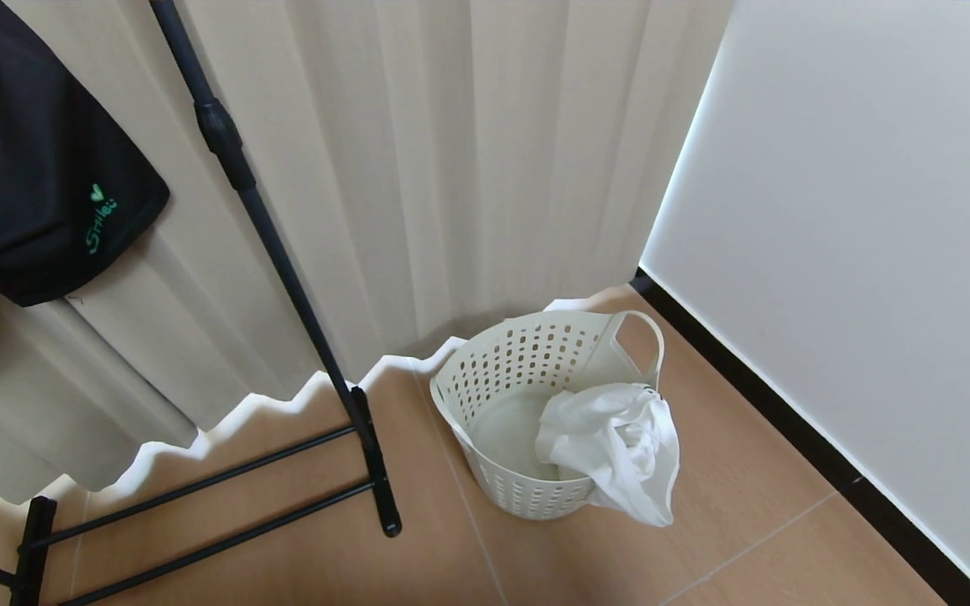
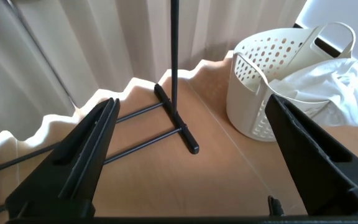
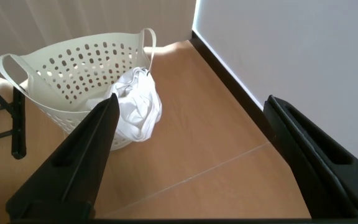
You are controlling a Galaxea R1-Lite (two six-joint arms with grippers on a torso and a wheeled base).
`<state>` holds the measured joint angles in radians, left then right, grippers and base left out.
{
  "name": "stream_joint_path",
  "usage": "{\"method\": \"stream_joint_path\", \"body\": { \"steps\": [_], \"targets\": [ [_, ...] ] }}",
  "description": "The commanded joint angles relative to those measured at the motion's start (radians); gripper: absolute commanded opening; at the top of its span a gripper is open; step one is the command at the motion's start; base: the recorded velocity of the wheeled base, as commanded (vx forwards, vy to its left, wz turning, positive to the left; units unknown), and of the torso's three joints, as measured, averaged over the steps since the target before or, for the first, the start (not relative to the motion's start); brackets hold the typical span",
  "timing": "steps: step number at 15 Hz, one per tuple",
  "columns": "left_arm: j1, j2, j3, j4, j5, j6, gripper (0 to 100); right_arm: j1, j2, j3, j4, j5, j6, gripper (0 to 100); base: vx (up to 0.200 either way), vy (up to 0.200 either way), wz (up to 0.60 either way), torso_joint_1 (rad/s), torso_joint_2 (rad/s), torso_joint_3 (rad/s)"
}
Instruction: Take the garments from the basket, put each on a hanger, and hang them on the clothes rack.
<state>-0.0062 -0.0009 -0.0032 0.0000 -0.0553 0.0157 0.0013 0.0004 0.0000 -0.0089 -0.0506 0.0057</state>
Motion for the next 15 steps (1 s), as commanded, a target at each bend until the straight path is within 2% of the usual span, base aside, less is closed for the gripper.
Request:
{"method": "stream_joint_path", "body": {
  "steps": [1,15],
  "targets": [
    [0.0,0.001,0.0,0.0,0.0,0.001,100,0.0,0.0,0.0,0.0,0.0,0.0,100,0.0,0.0,0.0,-0.002,0.01,-0.198],
    [0.0,0.001,0.0,0.0,0.002,0.0,100,0.0,0.0,0.0,0.0,0.0,0.0,100,0.0,0.0,0.0,0.001,0.0,-0.156]
  ]
}}
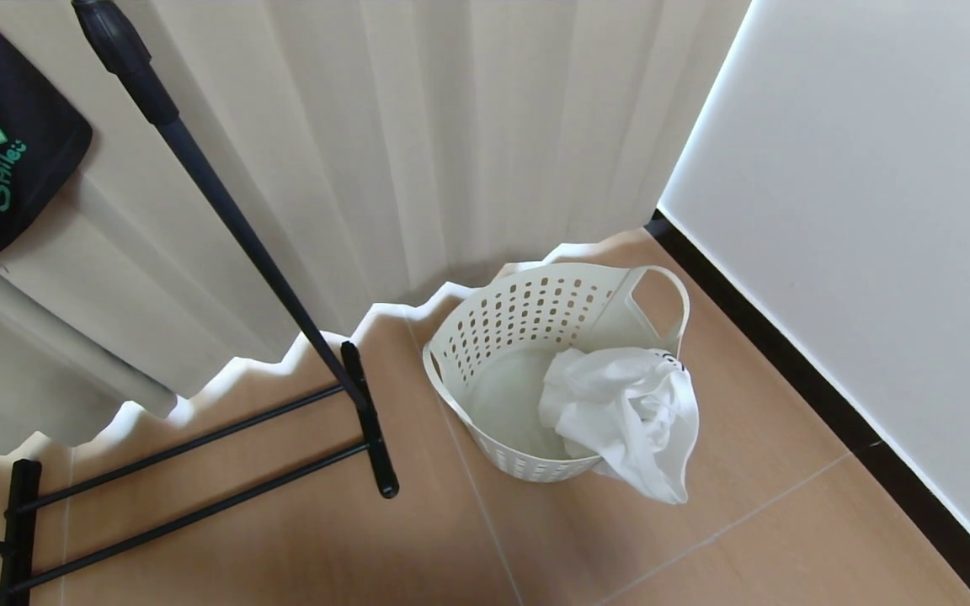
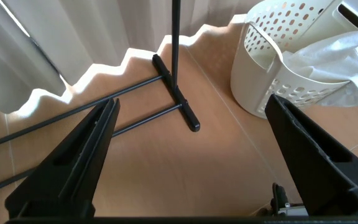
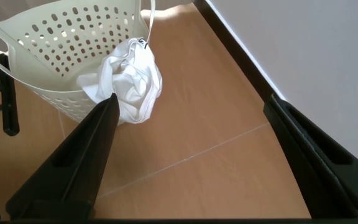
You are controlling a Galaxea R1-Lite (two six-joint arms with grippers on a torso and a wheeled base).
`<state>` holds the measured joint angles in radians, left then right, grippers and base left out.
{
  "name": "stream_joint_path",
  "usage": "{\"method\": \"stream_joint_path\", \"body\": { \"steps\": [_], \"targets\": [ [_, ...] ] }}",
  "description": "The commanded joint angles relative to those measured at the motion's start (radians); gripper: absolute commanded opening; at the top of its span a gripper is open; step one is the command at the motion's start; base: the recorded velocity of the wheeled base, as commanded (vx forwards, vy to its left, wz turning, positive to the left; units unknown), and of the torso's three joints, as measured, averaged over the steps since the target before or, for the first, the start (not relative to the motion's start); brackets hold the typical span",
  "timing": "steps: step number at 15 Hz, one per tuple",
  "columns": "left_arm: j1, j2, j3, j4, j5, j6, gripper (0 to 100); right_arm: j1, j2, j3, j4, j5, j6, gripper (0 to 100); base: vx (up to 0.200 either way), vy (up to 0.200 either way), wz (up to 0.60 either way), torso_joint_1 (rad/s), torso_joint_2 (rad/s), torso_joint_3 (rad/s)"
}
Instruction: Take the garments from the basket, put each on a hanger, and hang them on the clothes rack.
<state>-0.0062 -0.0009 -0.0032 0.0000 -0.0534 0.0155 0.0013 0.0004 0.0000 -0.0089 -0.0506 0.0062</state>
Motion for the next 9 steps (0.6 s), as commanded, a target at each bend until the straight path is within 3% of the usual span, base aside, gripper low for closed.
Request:
{"method": "stream_joint_path", "body": {
  "steps": [1,9],
  "targets": [
    [0.0,0.001,0.0,0.0,0.0,0.0,100,0.0,0.0,0.0,0.0,0.0,0.0,100,0.0,0.0,0.0,0.0,0.0,0.0],
    [0.0,0.001,0.0,0.0,0.001,-0.002,100,0.011,0.027,-0.006,0.029,0.021,-0.018,100,0.0,0.0,0.0,0.004,0.0,-0.06]
  ]
}}
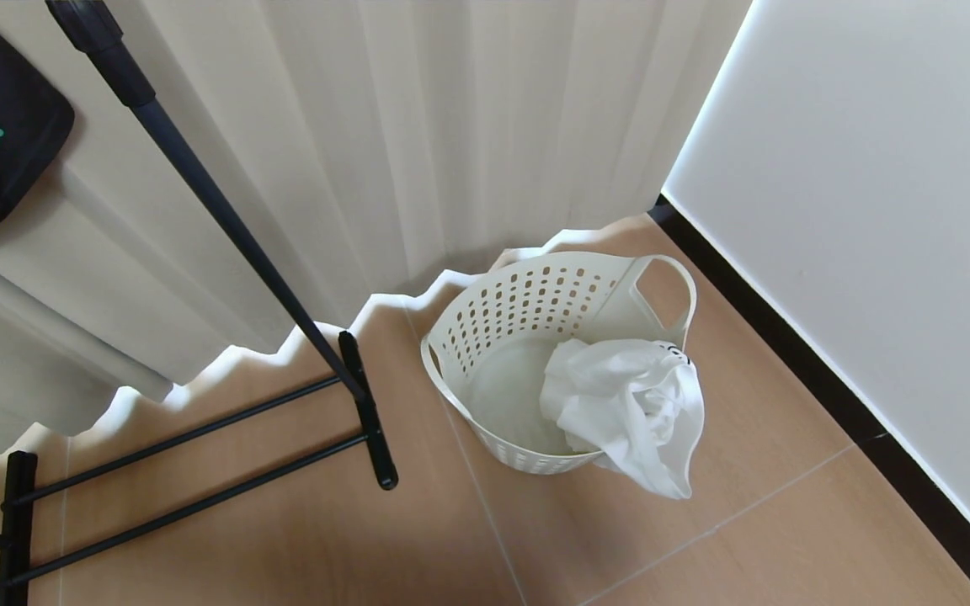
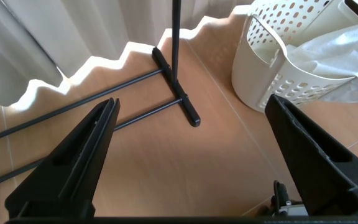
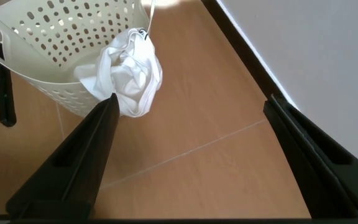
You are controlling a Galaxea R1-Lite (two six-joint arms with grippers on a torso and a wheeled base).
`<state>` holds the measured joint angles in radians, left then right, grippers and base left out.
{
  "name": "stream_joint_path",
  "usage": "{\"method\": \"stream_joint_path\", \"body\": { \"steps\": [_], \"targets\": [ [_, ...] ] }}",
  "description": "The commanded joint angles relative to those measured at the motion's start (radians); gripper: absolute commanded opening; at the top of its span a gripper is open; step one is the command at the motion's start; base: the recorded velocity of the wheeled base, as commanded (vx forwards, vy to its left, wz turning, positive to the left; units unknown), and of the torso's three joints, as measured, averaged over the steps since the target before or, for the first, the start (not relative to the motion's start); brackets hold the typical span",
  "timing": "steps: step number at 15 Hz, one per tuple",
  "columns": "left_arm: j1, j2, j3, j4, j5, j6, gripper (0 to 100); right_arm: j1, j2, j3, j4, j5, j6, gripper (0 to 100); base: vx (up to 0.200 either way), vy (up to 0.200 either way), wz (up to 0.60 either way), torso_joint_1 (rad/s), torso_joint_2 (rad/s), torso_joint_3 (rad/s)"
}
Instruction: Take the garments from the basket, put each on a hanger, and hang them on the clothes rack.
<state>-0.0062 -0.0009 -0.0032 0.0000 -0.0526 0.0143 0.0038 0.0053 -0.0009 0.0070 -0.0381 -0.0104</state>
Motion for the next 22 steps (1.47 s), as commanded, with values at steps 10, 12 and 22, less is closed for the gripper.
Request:
{"method": "stream_joint_path", "body": {
  "steps": [10,12,22],
  "targets": [
    [0.0,0.001,0.0,0.0,0.002,-0.002,100,0.077,0.44,-0.065,0.068,0.063,-0.261,100,0.0,0.0,0.0,0.0,0.0,0.0],
    [0.0,0.001,0.002,0.0,0.003,-0.002,100,0.071,0.676,-0.048,-0.159,0.056,-0.26,100,0.0,0.0,0.0,0.0,0.0,0.0],
    [0.002,0.001,0.002,0.0,0.003,-0.002,100,0.186,1.342,-0.088,-0.68,-0.016,-0.319,100,0.0,0.0,0.0,0.0,0.0,0.0]
  ]
}}
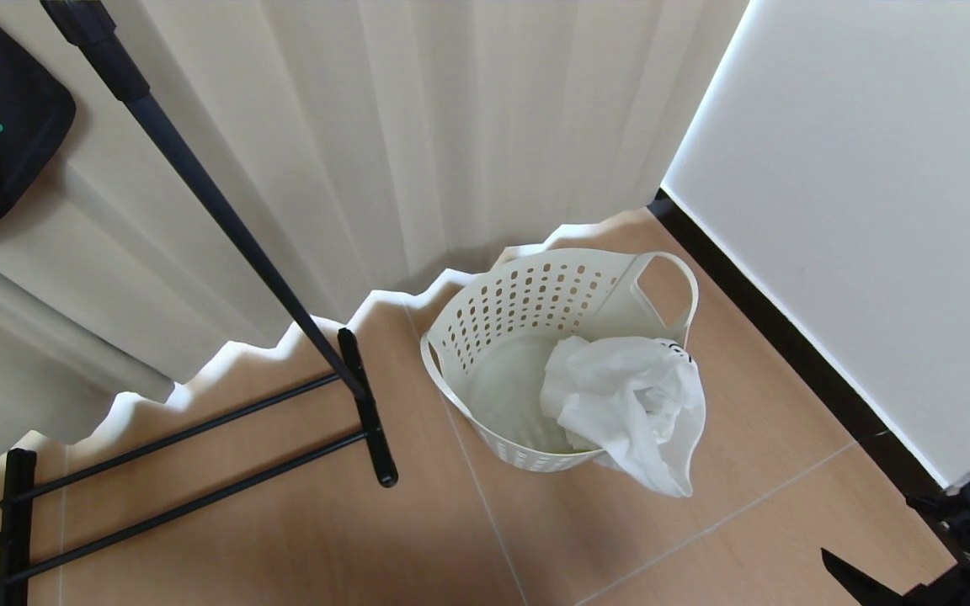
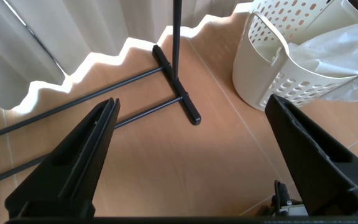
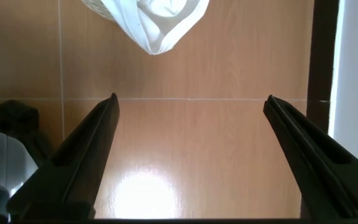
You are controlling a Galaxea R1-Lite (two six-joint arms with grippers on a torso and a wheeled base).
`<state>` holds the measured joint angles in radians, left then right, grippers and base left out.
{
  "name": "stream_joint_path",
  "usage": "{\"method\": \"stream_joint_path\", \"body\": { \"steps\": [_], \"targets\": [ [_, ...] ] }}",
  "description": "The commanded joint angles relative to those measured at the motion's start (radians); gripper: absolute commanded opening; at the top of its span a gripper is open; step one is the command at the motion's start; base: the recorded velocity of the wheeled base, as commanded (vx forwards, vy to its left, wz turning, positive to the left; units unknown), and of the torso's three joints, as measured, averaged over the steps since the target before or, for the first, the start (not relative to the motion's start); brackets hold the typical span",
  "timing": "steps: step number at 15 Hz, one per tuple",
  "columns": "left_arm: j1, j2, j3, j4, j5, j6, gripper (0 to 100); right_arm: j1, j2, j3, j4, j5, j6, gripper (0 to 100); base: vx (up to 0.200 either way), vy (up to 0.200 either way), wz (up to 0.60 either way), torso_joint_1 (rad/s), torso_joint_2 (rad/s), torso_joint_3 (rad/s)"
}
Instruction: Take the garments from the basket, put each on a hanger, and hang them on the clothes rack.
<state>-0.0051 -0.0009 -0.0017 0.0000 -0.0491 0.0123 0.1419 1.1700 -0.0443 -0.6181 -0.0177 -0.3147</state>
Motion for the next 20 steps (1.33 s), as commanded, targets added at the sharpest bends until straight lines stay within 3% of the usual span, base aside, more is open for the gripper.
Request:
{"method": "stream_joint_path", "body": {
  "steps": [1,3,11,13,16,18,20],
  "targets": [
    [0.001,0.001,0.0,0.0,0.0,0.0,100,0.07,0.214,-0.074,-0.075,-0.065,-0.03,100,0.0,0.0,0.0,0.0,0.0,0.0],
    [0.001,0.001,-0.001,0.0,0.0,0.0,100,0.114,0.27,-0.155,-0.084,-0.123,-0.106,100,0.0,0.0,0.0,0.0,0.0,0.0],
    [0.001,0.001,0.0,0.0,0.0,0.0,100,0.119,0.467,-0.364,-0.088,-0.146,-0.511,100,0.0,0.0,0.0,0.008,0.0,0.001],
    [-0.001,0.001,0.0,0.0,0.0,0.0,100,0.123,0.55,-0.428,-0.106,-0.188,-0.598,100,0.0,0.0,0.0,0.0,0.0,0.0],
    [0.001,0.001,0.0,0.0,0.0,0.0,100,0.13,0.691,-0.431,-0.35,-0.199,-0.687,100,0.0,0.0,0.0,0.0,0.0,0.0],
    [0.001,0.001,0.0,0.0,0.0,0.0,100,0.127,0.866,-0.417,-0.684,-0.24,-0.739,100,0.0,0.0,0.0,0.0,0.0,0.0],
    [0.001,0.001,0.0,0.0,0.0,0.0,100,0.119,0.925,-0.399,-0.815,-0.24,-0.742,100,0.0,0.0,0.0,0.0,0.0,0.0]
  ]
}}
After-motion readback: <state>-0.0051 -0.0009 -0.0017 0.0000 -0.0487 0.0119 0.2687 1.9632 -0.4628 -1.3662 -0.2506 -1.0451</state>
